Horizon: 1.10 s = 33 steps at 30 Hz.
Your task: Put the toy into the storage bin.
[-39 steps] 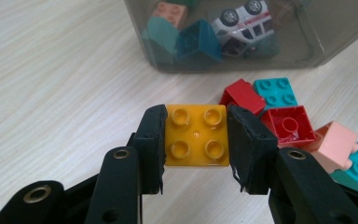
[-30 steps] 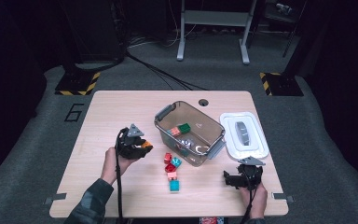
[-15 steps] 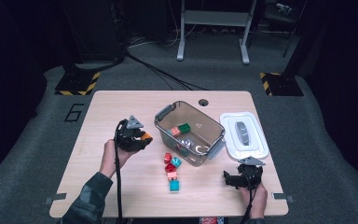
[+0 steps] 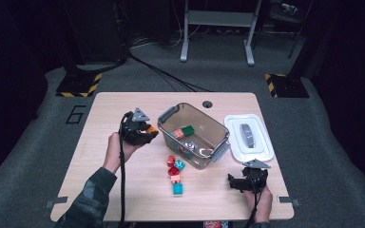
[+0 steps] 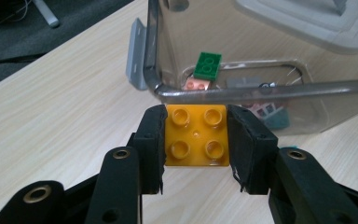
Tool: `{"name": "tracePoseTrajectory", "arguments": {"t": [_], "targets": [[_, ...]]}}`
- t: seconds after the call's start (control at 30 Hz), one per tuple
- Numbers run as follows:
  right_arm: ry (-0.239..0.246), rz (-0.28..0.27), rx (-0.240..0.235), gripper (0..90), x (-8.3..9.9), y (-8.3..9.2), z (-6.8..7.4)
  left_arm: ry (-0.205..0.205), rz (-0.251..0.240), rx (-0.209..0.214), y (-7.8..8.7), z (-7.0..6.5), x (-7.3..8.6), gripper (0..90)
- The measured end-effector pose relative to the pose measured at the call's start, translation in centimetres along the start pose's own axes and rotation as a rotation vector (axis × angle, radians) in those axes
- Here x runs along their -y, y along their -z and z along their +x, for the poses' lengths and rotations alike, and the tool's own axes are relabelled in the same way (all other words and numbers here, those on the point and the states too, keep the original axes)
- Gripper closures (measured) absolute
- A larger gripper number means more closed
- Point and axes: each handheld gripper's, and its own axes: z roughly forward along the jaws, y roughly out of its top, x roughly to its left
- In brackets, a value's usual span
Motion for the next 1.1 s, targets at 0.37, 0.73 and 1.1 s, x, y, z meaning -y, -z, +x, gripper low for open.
{"name": "tracePoseTrajectory", "arguments": {"t": [0.37, 0.73, 1.1], "targets": [[0.000, 0.000, 0.000, 1.1, 0.0, 0.0, 0.0, -0.037, -0.007, 0.004, -0.3, -0.3, -2.4, 58.7], [0.000, 0.000, 0.000, 1.1, 0.0, 0.0, 0.0, -0.039, -0.012, 0.043, -1.5, -1.1, -4.0, 58.7], [0.001, 0.000, 0.000, 1.1, 0.0, 0.0, 0.0, -0.058, 0.005, 0.076, -3.3, -2.4, -4.8, 58.7]]}}
